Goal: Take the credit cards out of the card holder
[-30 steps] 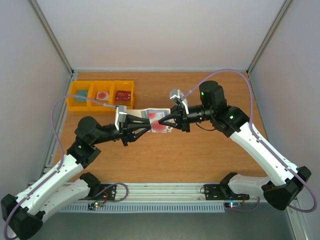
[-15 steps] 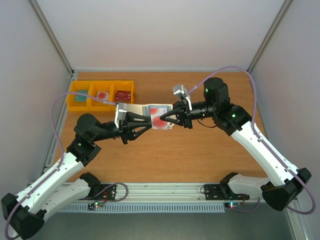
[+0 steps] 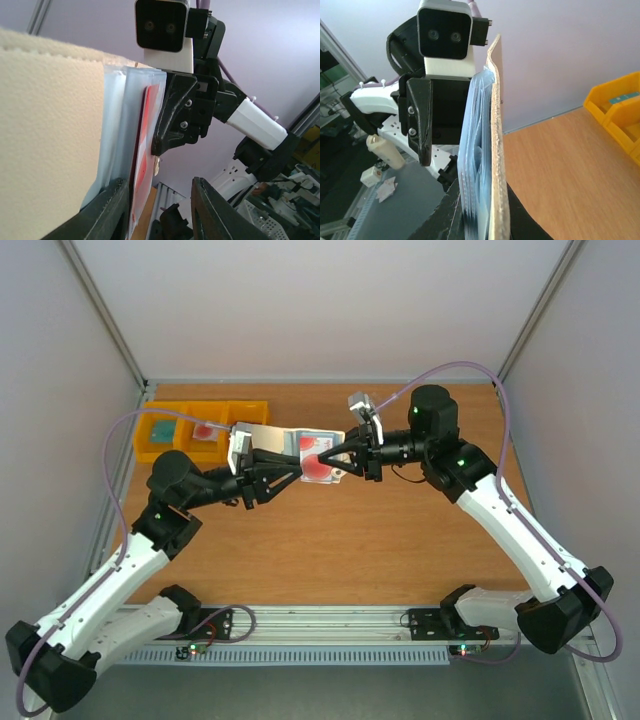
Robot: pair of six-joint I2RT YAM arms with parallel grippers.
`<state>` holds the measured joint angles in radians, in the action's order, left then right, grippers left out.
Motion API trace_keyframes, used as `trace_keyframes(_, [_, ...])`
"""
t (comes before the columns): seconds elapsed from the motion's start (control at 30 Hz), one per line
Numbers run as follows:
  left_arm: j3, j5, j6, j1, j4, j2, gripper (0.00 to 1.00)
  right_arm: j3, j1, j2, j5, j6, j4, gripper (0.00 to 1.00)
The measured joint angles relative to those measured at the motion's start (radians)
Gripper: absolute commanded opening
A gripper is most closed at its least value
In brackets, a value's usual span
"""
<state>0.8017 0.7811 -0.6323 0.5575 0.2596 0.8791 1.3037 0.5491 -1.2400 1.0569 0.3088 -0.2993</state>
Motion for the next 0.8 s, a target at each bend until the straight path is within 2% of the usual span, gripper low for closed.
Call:
trace_keyframes(0.13, [0.02, 0.026, -0.023, 0.0, -0.009, 0.011, 0.35, 0.0, 0.0, 0.003, 0.036, 0.02, -0.003, 0.06])
trace_keyframes(0.2, [0.029, 0.047, -0.021, 0.003, -0.013, 0.015, 0.31, 0.005, 0.0, 0.003, 0.047, 0.033, -0.025, 0.06])
trace_keyframes(0.27, [0.041, 0.063, -0.009, 0.014, -0.023, 0.018, 0.23, 0.019, -0.001, 0.003, 0.065, 0.043, -0.05, 0.06])
trace_keyframes(0.37, [0.052, 0.067, 0.014, 0.027, -0.023, 0.018, 0.19, 0.037, 0.002, 0.01, 0.089, 0.054, -0.063, 0.06])
trace_keyframes(0.43, [0.056, 0.068, 0.024, 0.032, -0.019, 0.017, 0.19, 0.044, 0.003, 0.012, 0.099, 0.061, -0.069, 0.06])
trace_keyframes(0.57, [0.056, 0.078, 0.038, 0.034, -0.024, 0.017, 0.26, 0.044, 0.003, 0.012, 0.106, 0.08, -0.087, 0.06])
trace_keyframes(0.8, [0.056, 0.093, 0.137, 0.04, -0.039, 0.015, 0.28, 0.044, 0.007, 0.019, 0.063, 0.085, -0.106, 0.05])
